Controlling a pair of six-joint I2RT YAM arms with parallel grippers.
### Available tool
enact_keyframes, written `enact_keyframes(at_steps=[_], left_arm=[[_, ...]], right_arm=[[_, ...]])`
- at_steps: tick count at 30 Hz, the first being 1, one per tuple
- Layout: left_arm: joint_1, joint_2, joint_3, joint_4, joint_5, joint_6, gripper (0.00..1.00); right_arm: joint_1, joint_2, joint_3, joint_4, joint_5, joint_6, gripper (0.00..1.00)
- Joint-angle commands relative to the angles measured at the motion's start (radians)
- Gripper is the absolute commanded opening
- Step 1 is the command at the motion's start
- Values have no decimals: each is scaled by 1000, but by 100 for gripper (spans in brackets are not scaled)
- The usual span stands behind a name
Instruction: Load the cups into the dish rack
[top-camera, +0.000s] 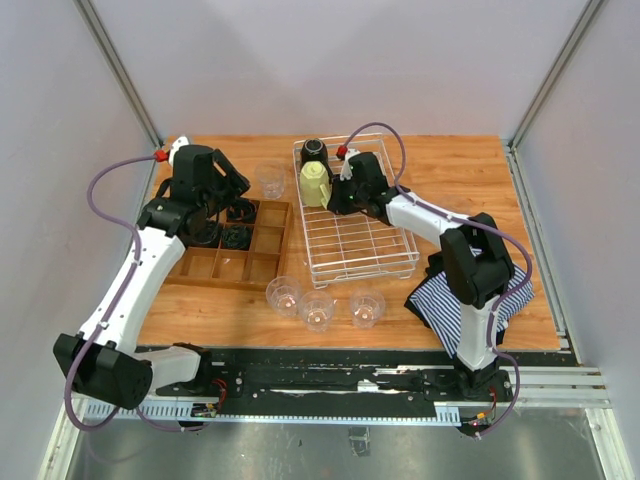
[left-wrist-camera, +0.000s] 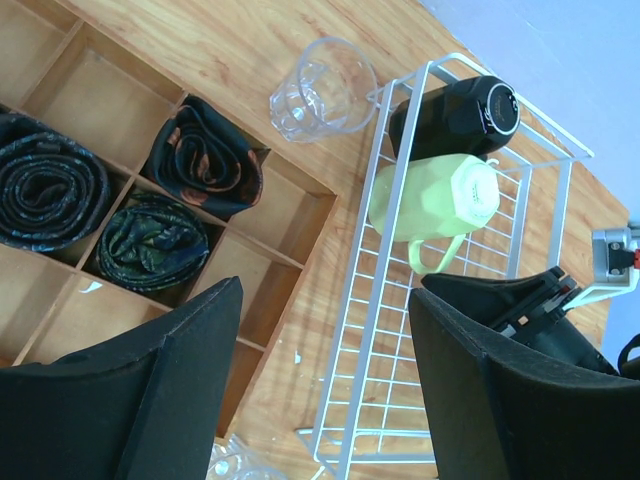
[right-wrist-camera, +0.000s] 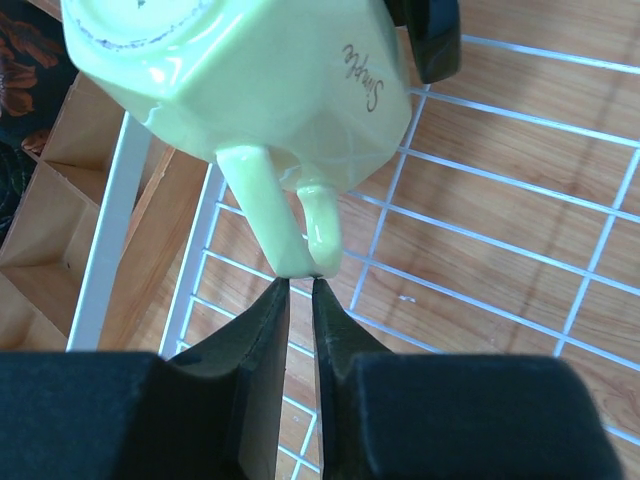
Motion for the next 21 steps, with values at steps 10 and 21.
enact_keyframes(at_steps=[10,21], left_arm=[[28,53,32,29,23,16,73],[146,500,373,-114,142,176,61]], right_arm=[[-32,-29,34,-31,30,-50,15],[-48,-352,-149,-68,39,-88,45]])
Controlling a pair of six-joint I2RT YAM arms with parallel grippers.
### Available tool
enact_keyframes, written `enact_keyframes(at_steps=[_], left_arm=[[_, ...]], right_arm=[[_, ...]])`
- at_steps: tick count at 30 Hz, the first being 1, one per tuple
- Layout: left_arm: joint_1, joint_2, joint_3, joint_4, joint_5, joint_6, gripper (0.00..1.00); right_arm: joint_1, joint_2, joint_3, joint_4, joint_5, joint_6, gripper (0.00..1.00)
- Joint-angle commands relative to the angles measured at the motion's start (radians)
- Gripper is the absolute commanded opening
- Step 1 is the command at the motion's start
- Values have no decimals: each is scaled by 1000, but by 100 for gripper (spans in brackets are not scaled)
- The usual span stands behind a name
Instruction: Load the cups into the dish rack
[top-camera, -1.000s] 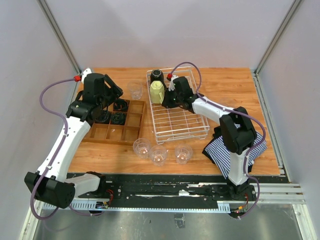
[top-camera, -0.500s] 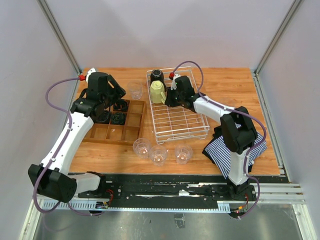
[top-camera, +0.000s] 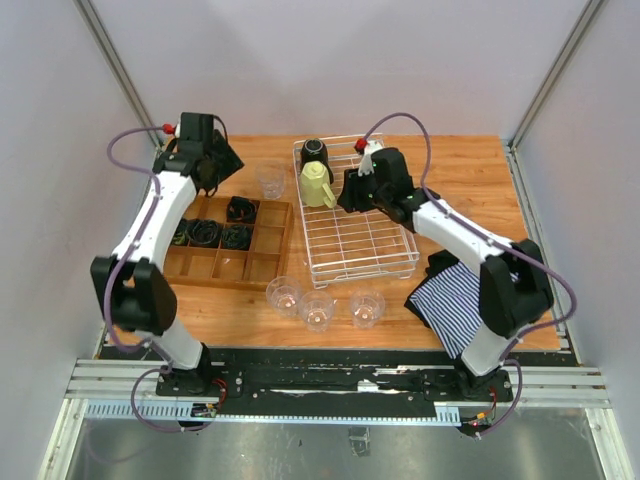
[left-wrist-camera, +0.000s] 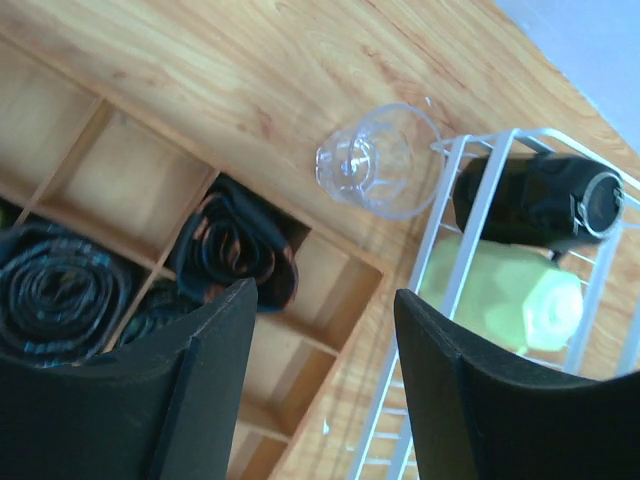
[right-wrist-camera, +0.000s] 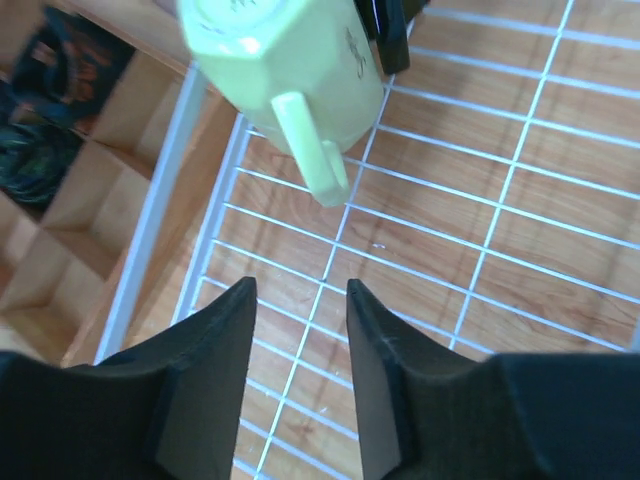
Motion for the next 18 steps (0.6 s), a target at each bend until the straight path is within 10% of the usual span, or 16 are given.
enact_keyframes(at_steps=[1,18], left_arm=[[7,210,185,-107,48,127,59],[-14,587,535,-173,63,222,53]], right_arm=[[-27,-154,-30,-35,10,-45,48],[-157,-383,-132,-90,-6,-58,63]])
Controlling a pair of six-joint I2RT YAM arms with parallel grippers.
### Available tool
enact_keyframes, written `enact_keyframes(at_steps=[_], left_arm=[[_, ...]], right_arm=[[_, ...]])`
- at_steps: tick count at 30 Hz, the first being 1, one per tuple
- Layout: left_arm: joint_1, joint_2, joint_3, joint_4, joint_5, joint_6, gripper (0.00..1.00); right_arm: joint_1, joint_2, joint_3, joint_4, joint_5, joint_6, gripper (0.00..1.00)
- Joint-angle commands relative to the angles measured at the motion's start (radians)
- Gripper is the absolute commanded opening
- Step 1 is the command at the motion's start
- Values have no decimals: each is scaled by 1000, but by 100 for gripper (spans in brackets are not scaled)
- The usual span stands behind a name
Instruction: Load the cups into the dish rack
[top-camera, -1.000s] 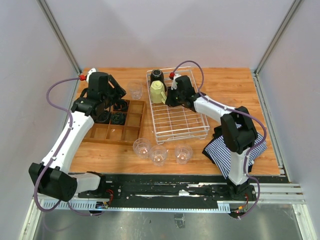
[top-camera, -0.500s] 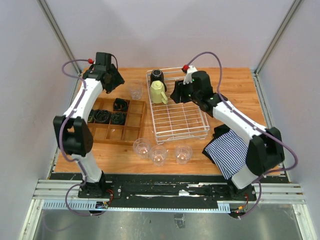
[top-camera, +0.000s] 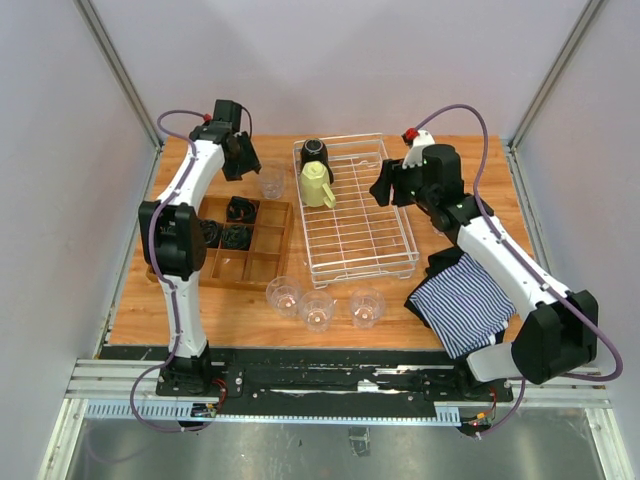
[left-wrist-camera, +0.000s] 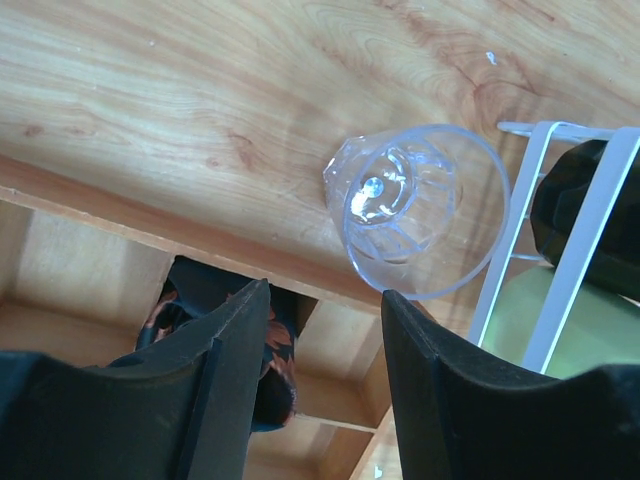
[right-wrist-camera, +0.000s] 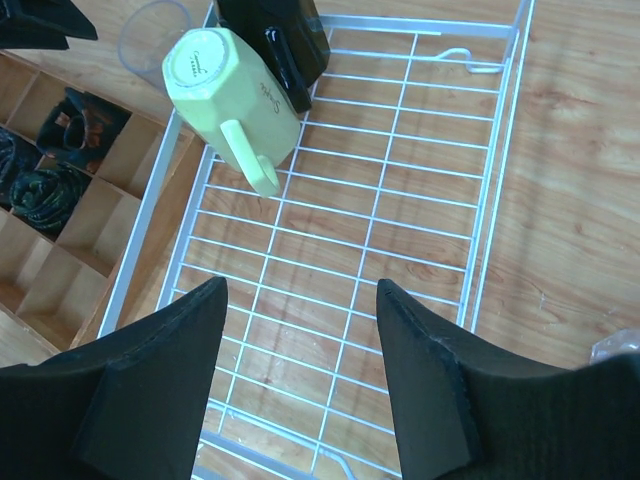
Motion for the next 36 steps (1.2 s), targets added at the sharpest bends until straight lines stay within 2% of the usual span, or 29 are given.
enact_keyframes(at_steps=[1,5,15,18,25,30,36], left_arm=[[-5,46,67,2,9,8,53],[-9,113,133,-31,12,8,53],[-14,183,165,-19,7,-1,51],[-14,197,168,-12,10,-10,42],[-15,201,174,-1,14,-25,2],[-5,139,152,-14,24,-18,1],[40,-95,-14,65,145,-48,1]], right_arm=[[-29,-36,-21,-16,-3,-19,63],[-41,-41,-20,-18,-3,-19,63],[-50,-49,-10,-29,4,-21,64],[-51,-54,-9,-36,4,-21,64],[-51,-73,-8,-60,12,-30,64],[-53,-81,5,-70,-33,-21,66],[-63,-54,61,-66,-206,44,74]])
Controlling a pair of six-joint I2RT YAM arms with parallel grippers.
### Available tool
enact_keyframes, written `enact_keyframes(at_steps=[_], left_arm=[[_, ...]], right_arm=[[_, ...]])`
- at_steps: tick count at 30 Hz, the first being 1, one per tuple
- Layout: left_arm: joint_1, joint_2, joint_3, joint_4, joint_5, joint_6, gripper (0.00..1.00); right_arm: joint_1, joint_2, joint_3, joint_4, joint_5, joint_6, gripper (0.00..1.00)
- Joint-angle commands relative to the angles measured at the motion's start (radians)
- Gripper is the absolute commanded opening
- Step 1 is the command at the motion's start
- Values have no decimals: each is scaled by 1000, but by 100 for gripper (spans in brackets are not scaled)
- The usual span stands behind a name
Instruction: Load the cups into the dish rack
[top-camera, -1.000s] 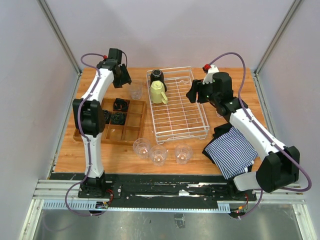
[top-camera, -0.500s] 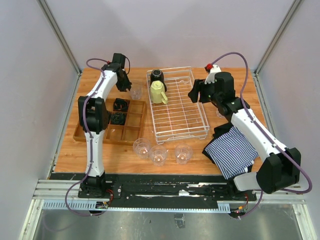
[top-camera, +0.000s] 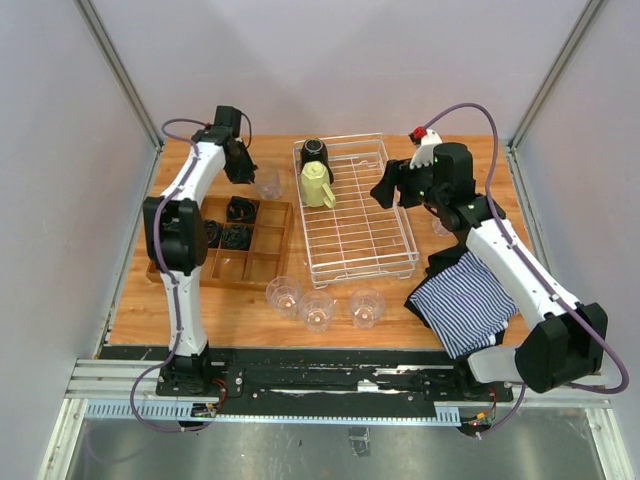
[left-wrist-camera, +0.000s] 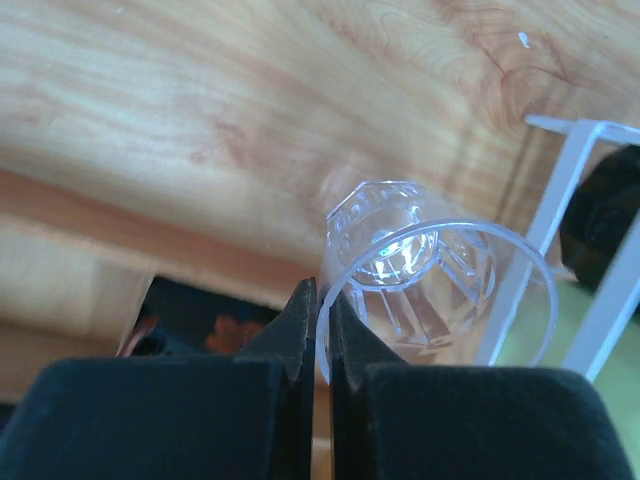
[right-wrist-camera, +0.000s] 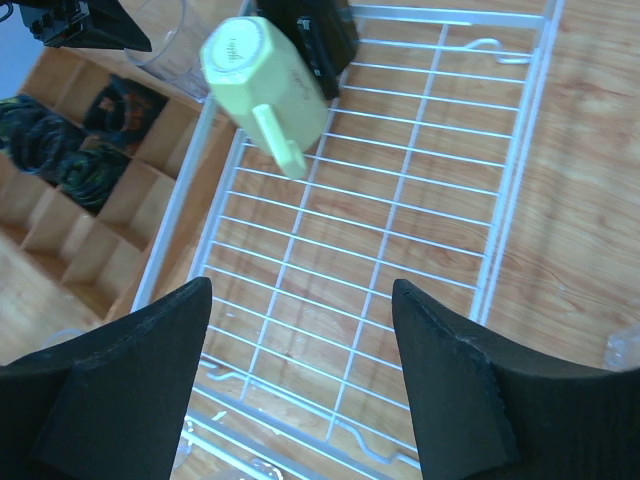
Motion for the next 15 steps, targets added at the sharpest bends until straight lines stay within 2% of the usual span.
enact_keyframes(at_steps=[1,4,8,11,15], left_arm=[[36,-252,-110,102,145,-34,0],[38,-385,-261,199,276,-78,0],[38,-555,-435,348,439,-190,0],[38,-656,-541,448,557,-289,0],[38,-776,-667,578,688,-443,0]], right_arm=[[-21,8,75,7,-161,63,76],[-24,13,88,49,-253,131,83],[-31,17,63,148,-365,268,99],[-32,21,9,291,-451,439,99],[-33,43,-109,646,-535,734,98]])
